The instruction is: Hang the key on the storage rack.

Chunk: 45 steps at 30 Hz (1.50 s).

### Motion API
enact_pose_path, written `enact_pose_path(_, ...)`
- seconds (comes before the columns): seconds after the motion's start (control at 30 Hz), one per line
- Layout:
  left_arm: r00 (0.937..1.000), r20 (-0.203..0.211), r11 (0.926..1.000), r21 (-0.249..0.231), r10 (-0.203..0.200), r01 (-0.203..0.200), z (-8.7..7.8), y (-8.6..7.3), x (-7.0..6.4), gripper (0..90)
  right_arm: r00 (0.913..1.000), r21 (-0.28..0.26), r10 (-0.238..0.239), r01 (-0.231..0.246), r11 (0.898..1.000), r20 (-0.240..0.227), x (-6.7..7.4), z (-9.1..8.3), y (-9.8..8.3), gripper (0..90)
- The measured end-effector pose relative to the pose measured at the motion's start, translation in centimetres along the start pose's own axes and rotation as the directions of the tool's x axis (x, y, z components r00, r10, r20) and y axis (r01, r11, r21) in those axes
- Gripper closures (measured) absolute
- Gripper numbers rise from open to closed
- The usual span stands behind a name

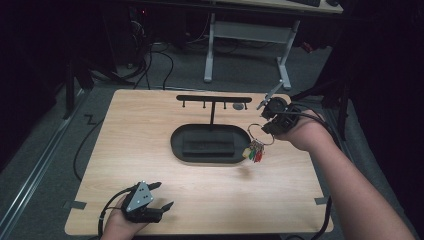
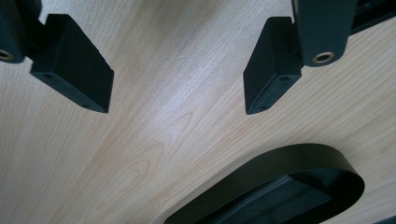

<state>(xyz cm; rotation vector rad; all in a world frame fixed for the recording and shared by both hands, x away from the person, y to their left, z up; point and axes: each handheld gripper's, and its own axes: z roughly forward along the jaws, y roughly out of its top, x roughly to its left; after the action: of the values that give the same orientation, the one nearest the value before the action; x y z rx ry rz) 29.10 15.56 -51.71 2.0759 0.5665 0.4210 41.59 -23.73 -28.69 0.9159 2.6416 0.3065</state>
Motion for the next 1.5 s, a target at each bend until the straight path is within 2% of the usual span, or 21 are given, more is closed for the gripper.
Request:
enact_pose_path(0.23, 1.0000, -0.001, 1.0000, 0.002, -0.006, 0.006, -0.1, -0.1, 0.0, 24.9, 0.9999, 0.003, 0.008, -0.008, 1.000, -0.008, -0.4, 0.4, 0.7, 87.3)
enact_pose_path(0.57, 0.9999, 0.000, 0.9999, 0.004, -0.013, 0.013, -0.2, -0.3, 0.0, 25.0, 0.9995, -0.022, 0.027, -0.028, 0.999, -0.014, -1.5, 0.6, 2.4, 87.3)
enact_pose_path(0.63, 0.9999, -0.001, 0.9999, 0.000, -0.014, 0.014, -0.2, -0.3, 0.1, 25.0, 0.9998, -0.025, 0.017, -0.017, 1.000, -0.014, -1.8, 0.9, 3.0, 87.3)
enact_pose_path(0.97, 1.0000, 0.000, 1.0000, 0.003, -0.003, 0.003, -0.2, -0.3, 0.1, 25.0, 0.9997, -0.020, 0.025, -0.025, 0.999, 0.002, -3.0, 2.2, 4.6, 87.3)
enact_pose_path(1.5, 1.0000, -0.006, 0.9999, 0.013, -0.001, 0.001, -0.5, -0.7, 0.1, 25.0, 0.9982, -0.013, 0.058, -0.057, 0.998, 0.015, -4.9, 4.3, 5.4, 87.2)
